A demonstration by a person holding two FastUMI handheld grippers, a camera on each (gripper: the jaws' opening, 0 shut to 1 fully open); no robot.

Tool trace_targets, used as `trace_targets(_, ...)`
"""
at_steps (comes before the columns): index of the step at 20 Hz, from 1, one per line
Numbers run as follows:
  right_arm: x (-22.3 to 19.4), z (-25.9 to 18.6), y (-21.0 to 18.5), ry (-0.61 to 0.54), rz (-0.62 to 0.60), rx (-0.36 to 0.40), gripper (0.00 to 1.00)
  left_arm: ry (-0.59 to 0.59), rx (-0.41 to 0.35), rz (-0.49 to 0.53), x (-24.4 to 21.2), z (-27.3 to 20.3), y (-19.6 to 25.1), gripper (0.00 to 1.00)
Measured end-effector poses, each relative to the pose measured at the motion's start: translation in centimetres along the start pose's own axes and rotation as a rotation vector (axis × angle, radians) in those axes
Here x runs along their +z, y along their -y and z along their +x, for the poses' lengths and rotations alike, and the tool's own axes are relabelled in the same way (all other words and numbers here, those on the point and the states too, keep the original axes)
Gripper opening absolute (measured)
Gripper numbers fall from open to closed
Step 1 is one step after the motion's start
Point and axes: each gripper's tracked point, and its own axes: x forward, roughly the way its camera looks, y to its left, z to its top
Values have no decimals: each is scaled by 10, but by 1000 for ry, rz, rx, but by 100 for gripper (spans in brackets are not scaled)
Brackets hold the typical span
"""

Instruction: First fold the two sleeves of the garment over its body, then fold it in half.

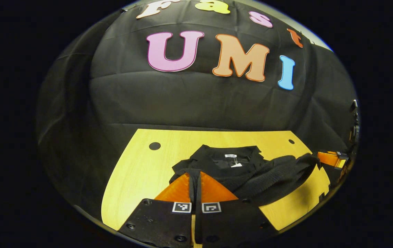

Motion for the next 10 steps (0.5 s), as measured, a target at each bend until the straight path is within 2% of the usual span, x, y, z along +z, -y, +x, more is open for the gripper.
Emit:
trace_targets(5,14,47,24,-29,40,0,0,-29,8,-28,8,54,3,0)
trace_targets(10,25,72,36,-43,40,6,2,-30,31,13,15,84,4,0)
